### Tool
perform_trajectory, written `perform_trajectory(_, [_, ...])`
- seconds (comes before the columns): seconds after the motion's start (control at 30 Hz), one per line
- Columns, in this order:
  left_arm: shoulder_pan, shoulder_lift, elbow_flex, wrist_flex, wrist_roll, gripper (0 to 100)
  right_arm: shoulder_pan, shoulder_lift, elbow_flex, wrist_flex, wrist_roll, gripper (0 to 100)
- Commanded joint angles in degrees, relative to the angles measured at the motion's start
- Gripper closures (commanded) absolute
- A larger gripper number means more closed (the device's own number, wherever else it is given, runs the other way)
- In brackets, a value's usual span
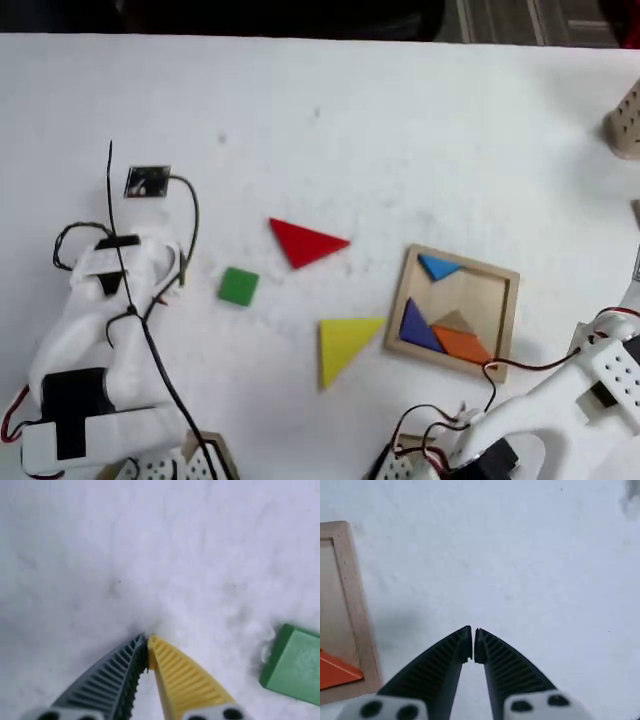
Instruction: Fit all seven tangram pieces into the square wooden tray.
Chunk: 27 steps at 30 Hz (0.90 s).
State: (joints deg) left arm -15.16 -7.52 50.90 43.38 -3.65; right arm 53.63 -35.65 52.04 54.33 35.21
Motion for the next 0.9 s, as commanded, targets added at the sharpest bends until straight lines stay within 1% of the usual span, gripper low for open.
perform_trajectory(0.0, [-0.48,0.04,-2.64,-1.23,-0.26,98,0.66,-0.92,-0.26,-1.54,0.53,97.8])
perform_trajectory(0.17, [-0.48,0.04,-2.64,-0.88,-0.26,98,-0.04,-0.92,-0.26,-1.19,0.53,97.8])
perform_trajectory(0.3, [-0.48,0.04,-2.64,-0.88,-0.26,98,-4.70,-1.01,-0.26,0.92,0.00,97.8])
perform_trajectory(0.43, [-0.48,0.04,-2.64,-1.05,-0.26,98,-14.64,-1.01,-0.53,6.20,-0.70,98.1])
perform_trajectory(0.6, [-0.48,0.04,-2.64,-1.14,-0.26,98,-31.78,-0.92,-2.37,7.52,-10.73,98.1])
perform_trajectory(0.73, [-0.48,0.04,-2.64,-1.14,-0.26,98,-43.74,-0.92,-5.54,4.88,-16.70,98.0])
perform_trajectory(0.87, [-0.48,0.04,-2.64,-1.14,-0.26,98,-50.33,-0.84,-5.80,0.04,-21.89,98.1])
